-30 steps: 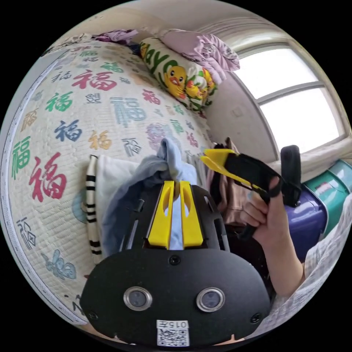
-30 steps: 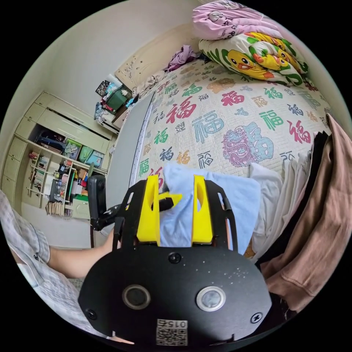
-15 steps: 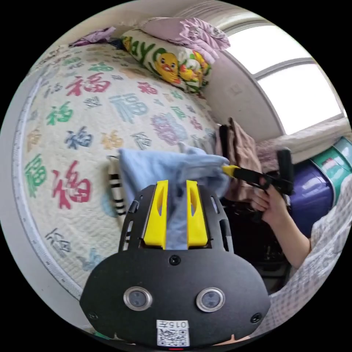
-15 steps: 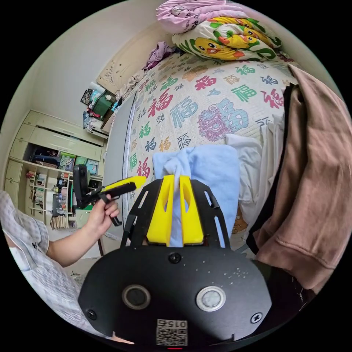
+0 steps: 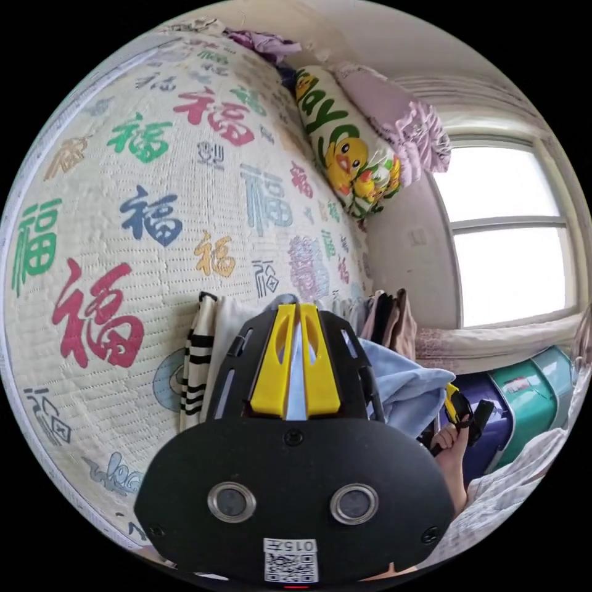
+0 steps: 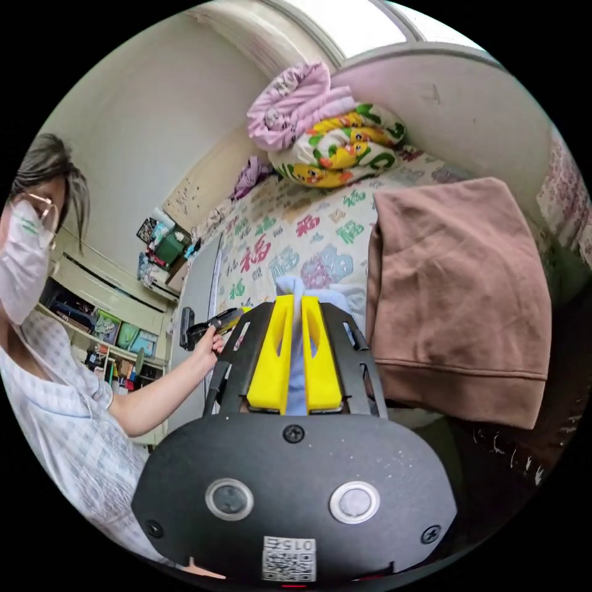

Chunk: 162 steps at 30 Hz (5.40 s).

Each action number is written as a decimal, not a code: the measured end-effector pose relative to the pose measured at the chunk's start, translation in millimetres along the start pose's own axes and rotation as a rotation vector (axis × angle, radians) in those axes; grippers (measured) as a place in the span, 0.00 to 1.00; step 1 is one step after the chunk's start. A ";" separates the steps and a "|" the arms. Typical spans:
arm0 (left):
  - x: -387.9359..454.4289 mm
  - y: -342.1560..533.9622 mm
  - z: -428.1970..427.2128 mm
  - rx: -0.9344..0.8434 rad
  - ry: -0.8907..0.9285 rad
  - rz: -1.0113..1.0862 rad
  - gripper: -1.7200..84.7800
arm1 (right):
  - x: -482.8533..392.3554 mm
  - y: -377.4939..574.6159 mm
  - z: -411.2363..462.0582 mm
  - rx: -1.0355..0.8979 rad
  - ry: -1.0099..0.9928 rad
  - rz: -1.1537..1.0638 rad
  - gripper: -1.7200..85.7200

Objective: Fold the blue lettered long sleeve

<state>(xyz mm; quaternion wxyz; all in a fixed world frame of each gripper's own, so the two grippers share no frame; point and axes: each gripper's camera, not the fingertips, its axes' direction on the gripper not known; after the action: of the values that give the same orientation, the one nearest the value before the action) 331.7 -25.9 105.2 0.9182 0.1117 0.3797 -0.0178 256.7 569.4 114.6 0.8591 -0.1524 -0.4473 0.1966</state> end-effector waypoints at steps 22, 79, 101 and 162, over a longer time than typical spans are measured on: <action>-67.3 119.2 -806.1 0.522 0.123 0.326 0.01 | -494.0 139.8 -16.4 0.228 -0.664 0.081 0.03; -426.0 194.0 -934.0 0.064 0.045 -0.789 0.17 | -1155.7 126.9 490.9 -0.998 -0.456 0.185 0.04; -374.3 -37.3 -991.2 0.538 0.410 -0.253 0.05 | -1313.2 -89.0 500.3 -0.669 -0.552 0.028 0.06; -123.3 210.5 -692.8 -0.330 -0.301 -0.002 0.17 | -1232.8 -5.5 368.3 -1.257 -0.163 -0.179 0.05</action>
<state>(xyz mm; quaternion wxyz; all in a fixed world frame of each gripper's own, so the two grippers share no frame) -211.6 324.3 -243.7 0.9703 -0.0442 0.2363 0.0273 -691.5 11.6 -552.7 0.5818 -0.5739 -0.5523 -0.1647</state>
